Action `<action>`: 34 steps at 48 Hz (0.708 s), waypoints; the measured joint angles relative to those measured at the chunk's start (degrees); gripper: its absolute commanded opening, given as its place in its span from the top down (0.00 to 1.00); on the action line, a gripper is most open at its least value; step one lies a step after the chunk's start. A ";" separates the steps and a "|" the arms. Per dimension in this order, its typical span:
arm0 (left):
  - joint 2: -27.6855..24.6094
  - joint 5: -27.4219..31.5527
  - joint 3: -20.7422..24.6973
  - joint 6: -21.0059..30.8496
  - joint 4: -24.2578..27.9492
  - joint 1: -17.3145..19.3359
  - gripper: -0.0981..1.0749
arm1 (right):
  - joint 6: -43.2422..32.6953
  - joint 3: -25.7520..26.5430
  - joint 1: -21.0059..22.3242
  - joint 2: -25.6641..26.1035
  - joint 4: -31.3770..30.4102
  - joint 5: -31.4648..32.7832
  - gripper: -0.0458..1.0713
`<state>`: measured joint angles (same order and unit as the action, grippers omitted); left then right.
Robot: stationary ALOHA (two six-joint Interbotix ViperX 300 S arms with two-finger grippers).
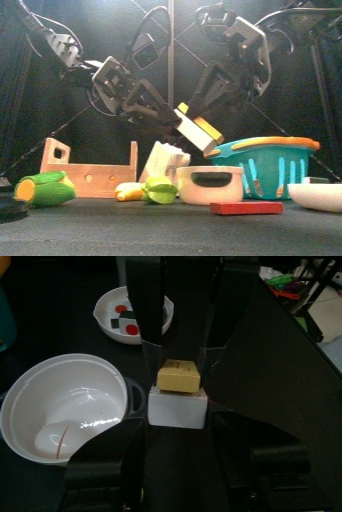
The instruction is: Grab egg sushi with both hands
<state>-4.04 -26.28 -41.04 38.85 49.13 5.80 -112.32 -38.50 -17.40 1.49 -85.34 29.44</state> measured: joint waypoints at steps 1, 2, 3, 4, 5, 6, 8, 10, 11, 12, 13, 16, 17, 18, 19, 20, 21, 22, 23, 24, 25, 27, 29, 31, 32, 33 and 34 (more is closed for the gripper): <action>0.00 0.09 -0.09 0.00 0.00 0.00 0.42 | 0.00 0.00 0.00 0.00 0.00 0.09 0.43; 0.00 0.09 -0.18 0.00 0.00 0.00 0.43 | 0.00 0.00 0.00 0.00 0.00 0.09 0.43; 0.09 0.09 -0.26 0.00 0.00 0.00 0.43 | 0.00 -0.09 0.00 0.00 0.00 0.00 0.43; 0.18 0.09 -0.44 0.00 0.09 0.00 0.44 | 0.00 0.00 0.00 0.09 0.00 0.00 0.43; 0.26 0.00 -0.44 0.00 0.00 0.00 0.44 | 0.00 0.00 0.00 0.00 0.00 0.00 0.43; 0.26 0.00 -0.53 -0.09 0.00 0.00 0.44 | 0.00 0.00 0.00 0.09 0.00 0.00 0.43; 0.35 0.09 -0.62 -0.09 0.09 0.00 0.44 | 0.00 0.00 0.00 0.00 0.00 0.00 0.43; 0.35 0.09 -0.62 -0.09 0.00 0.00 0.44 | 0.00 0.00 0.00 0.00 0.00 0.00 0.43; 0.35 0.09 -0.62 -0.09 0.00 0.00 0.44 | 0.00 0.00 0.00 0.00 0.00 0.00 0.43; 0.35 0.09 -0.62 -0.09 0.00 0.00 0.44 | 0.00 0.00 0.00 0.00 0.00 0.00 0.43; 0.35 0.09 -0.62 0.00 0.00 0.00 0.44 | 0.00 0.09 0.00 0.00 0.00 0.00 0.43; 0.35 0.09 -0.62 -0.09 0.00 0.00 0.44 | 0.00 0.00 0.00 0.00 0.00 0.09 0.43; 0.35 0.00 -0.62 -0.09 0.09 0.00 0.44 | 0.00 0.09 0.00 0.09 0.00 0.00 0.43; 0.35 0.09 -0.62 -0.09 0.00 0.09 0.44 | 0.00 0.09 0.00 0.00 0.00 0.00 0.43; 0.35 0.09 -0.62 -0.09 0.00 0.09 0.44 | 0.00 0.09 0.00 0.00 0.00 0.00 0.43; 0.35 0.09 -0.62 -0.09 0.00 0.00 0.44 | 0.00 0.09 0.00 0.00 0.00 0.00 0.43; 0.35 0.09 -0.62 -0.09 0.00 0.00 0.44 | 0.00 0.09 0.00 0.00 0.00 0.00 0.43; 0.35 0.09 -0.62 -0.09 0.00 0.09 0.44 | 0.00 0.09 0.00 0.09 0.00 0.00 0.43; 0.35 0.09 -0.62 0.00 0.00 0.00 0.44 | 0.00 0.09 0.00 0.00 0.00 0.00 0.43; 0.35 0.09 -0.53 0.00 0.00 0.00 0.44 | 0.00 0.09 0.00 0.00 0.00 0.00 0.43; 0.35 0.09 -0.62 -0.09 0.00 0.00 0.44 | 0.00 0.00 0.00 0.00 0.00 0.00 0.43; 0.35 0.09 -0.53 -0.09 0.00 0.09 0.44 | 0.00 0.09 0.09 0.00 0.00 0.00 0.43; 0.35 0.09 -0.62 -0.09 0.00 0.09 0.44 | 0.00 0.00 0.00 0.09 0.00 0.00 0.43; 0.35 0.09 -0.62 -0.09 0.00 0.09 0.44 | 0.00 0.09 0.09 0.00 0.00 0.00 0.43; 0.35 0.09 -0.62 -0.09 0.00 0.09 0.44 | 0.00 0.09 0.09 0.00 0.00 0.00 0.43; 0.35 0.09 -0.53 -0.09 0.00 0.09 0.44 | 0.00 0.09 0.00 0.00 0.00 0.00 0.43; 0.35 0.09 -0.62 -0.09 0.00 0.09 0.44 | 0.00 0.09 0.00 0.00 0.00 0.09 0.43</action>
<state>-3.69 -26.19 -41.66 38.76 49.13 5.89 -112.32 -38.41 -17.40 1.49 -85.34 29.53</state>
